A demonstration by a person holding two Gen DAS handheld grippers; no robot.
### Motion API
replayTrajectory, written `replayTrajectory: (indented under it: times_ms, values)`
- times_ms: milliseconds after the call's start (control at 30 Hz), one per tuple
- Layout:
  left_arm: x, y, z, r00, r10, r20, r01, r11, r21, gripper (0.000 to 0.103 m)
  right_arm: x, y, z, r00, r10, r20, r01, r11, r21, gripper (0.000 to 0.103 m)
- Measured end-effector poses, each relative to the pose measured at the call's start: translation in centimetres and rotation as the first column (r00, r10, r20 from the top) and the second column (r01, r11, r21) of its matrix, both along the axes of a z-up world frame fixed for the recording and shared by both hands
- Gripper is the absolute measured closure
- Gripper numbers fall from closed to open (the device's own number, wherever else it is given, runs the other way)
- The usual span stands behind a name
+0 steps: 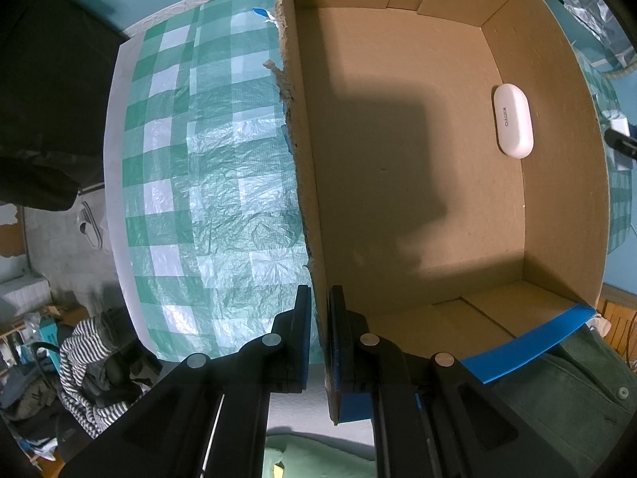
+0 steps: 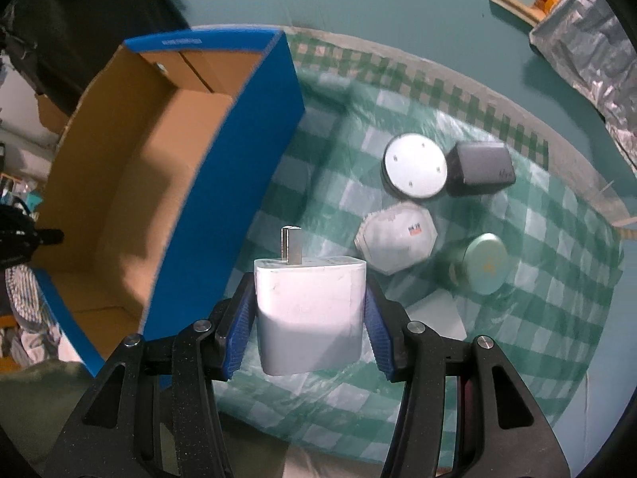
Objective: Organize rigid objects
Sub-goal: 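Carry the charger plug into the box beside the earbud case and release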
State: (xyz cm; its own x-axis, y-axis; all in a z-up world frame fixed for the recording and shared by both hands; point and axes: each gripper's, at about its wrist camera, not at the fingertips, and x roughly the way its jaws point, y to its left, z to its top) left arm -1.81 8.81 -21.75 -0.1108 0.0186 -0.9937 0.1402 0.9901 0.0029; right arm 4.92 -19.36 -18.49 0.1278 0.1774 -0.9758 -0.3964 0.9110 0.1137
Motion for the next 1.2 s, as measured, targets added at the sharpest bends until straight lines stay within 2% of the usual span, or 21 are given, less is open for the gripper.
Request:
replayTrajectory:
  times_ms: [433, 867, 1200]
  values:
    - [-0.1, 0.0, 0.1, 1.000, -0.004, 0.002, 0.004, 1.000, 0.000, 0.094, 1.4, 3.1, 4.0, 0.997, 0.036, 0.065, -0.039, 0.998, 0.047, 0.051]
    - [-0.3, 0.1, 0.1, 1.000, 0.000, 0.002, 0.000, 1.000, -0.002, 0.094, 2.6, 7.1, 5.2, 0.993, 0.082, 0.087, -0.089, 0.993, 0.077, 0.051]
    - [-0.5, 0.0, 0.1, 1.000, -0.005, 0.005, 0.005, 1.000, 0.004, 0.094, 3.3, 10.2, 4.5, 0.988, 0.133, 0.080, -0.138, 0.988, 0.069, 0.051]
